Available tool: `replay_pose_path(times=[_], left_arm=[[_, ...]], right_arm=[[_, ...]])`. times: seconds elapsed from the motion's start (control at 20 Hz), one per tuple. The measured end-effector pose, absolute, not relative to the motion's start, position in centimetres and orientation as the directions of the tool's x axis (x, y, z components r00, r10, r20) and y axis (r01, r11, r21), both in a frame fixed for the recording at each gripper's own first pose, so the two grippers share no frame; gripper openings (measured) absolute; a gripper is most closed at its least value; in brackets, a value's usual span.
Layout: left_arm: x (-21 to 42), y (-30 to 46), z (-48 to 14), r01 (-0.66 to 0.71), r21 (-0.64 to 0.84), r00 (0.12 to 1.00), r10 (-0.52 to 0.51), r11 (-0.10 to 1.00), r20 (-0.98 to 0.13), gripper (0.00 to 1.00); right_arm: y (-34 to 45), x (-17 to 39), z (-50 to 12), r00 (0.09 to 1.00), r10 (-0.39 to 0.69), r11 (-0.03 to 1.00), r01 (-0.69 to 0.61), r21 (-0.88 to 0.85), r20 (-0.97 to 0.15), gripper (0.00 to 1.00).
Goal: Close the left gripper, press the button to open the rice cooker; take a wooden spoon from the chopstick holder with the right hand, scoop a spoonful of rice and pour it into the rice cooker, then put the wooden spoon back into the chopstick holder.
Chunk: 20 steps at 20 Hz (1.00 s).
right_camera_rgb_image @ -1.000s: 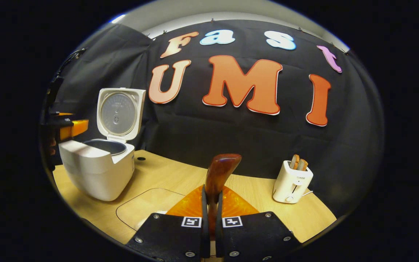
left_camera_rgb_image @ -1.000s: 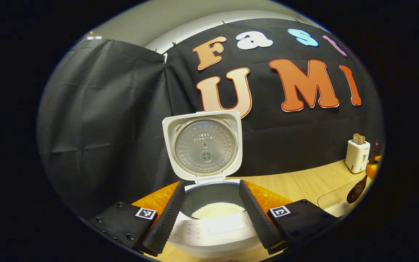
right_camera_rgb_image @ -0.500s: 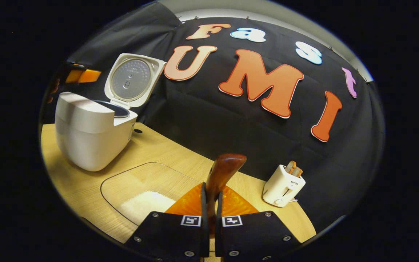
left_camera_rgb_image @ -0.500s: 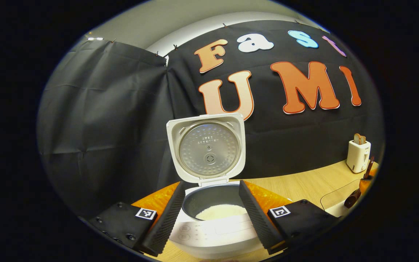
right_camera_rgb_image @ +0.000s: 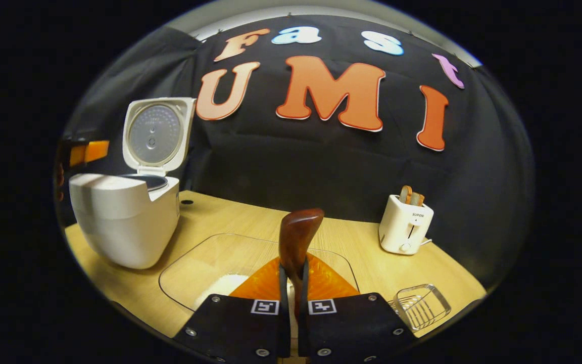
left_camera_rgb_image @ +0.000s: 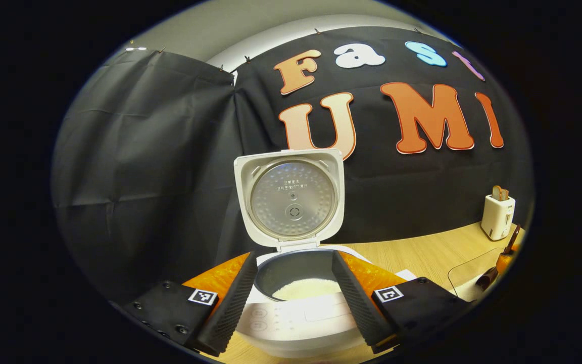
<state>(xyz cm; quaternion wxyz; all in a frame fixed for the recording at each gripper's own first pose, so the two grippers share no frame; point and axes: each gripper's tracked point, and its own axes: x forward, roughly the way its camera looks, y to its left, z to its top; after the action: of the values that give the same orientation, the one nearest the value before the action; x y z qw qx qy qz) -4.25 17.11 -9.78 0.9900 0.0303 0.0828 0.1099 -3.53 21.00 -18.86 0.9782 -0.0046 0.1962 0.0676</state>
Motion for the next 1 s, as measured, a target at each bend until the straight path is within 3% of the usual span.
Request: replay_pose_path(times=[0.25, 1.0], left_arm=[[-4.5, 17.8, -10.0, -0.222, 0.076, 0.959, 0.232, 0.972, -0.162, 0.96], [-5.6, 18.9, -10.3, -0.245, 0.062, 0.953, 0.253, 0.967, -0.165, 0.96]], right_arm=[[22.7, -3.9, -19.1, 0.874, 0.224, 0.946, -0.088, 0.312, -0.432, 0.06], [23.7, -3.1, -19.8, 0.820, 0.277, 0.855, 0.027, 0.518, -0.500, 0.06]])
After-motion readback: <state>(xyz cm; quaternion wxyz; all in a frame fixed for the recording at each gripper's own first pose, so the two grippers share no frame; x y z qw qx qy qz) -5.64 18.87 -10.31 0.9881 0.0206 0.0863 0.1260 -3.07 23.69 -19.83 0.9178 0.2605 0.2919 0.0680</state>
